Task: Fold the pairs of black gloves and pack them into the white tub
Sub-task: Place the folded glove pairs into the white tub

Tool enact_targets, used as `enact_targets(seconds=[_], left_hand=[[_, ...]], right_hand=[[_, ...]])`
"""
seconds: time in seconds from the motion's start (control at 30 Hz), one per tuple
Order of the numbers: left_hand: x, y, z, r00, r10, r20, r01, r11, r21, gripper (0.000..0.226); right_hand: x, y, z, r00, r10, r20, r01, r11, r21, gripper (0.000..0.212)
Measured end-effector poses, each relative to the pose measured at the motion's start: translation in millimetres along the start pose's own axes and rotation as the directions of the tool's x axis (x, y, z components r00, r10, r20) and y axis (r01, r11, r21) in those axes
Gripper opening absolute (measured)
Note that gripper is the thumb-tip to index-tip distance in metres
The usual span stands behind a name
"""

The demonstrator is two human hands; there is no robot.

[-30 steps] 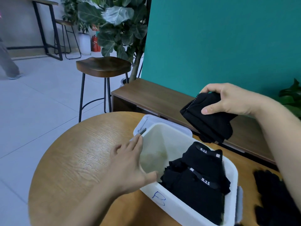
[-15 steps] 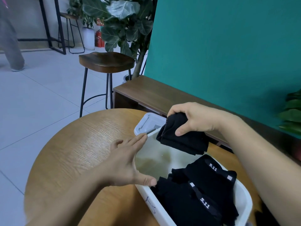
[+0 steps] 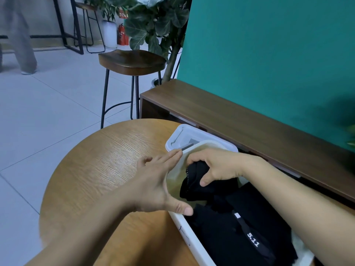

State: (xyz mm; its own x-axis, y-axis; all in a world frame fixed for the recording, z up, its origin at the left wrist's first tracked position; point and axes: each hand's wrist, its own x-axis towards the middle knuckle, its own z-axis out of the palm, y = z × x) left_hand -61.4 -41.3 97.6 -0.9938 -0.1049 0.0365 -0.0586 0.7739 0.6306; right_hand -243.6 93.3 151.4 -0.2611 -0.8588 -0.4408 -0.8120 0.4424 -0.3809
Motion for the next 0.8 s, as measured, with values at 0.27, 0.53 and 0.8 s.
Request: enact_targets(seconds=[0.27, 0.53, 0.8], left_hand=[[0, -2, 0, 0.999, 0.043, -0.019, -0.042, 0.997, 0.065, 0.140], [-1, -7, 1, 0.997, 0.077, -0.017, -0.076, 0.995, 0.072, 0.138], [-1, -8, 1, 0.997, 0.071, -0.018, -0.069, 0.995, 0.072, 0.139]], right_hand=[[25, -1, 26, 0.992, -0.001, 0.128, 0.011, 0.997, -0.075, 0.055], [39, 0, 38, 0.979, 0.010, 0.203, 0.018, 0.990, -0.139, 0.064], [46, 0, 45, 0.979, 0.013, 0.204, 0.024, 0.983, -0.181, 0.071]])
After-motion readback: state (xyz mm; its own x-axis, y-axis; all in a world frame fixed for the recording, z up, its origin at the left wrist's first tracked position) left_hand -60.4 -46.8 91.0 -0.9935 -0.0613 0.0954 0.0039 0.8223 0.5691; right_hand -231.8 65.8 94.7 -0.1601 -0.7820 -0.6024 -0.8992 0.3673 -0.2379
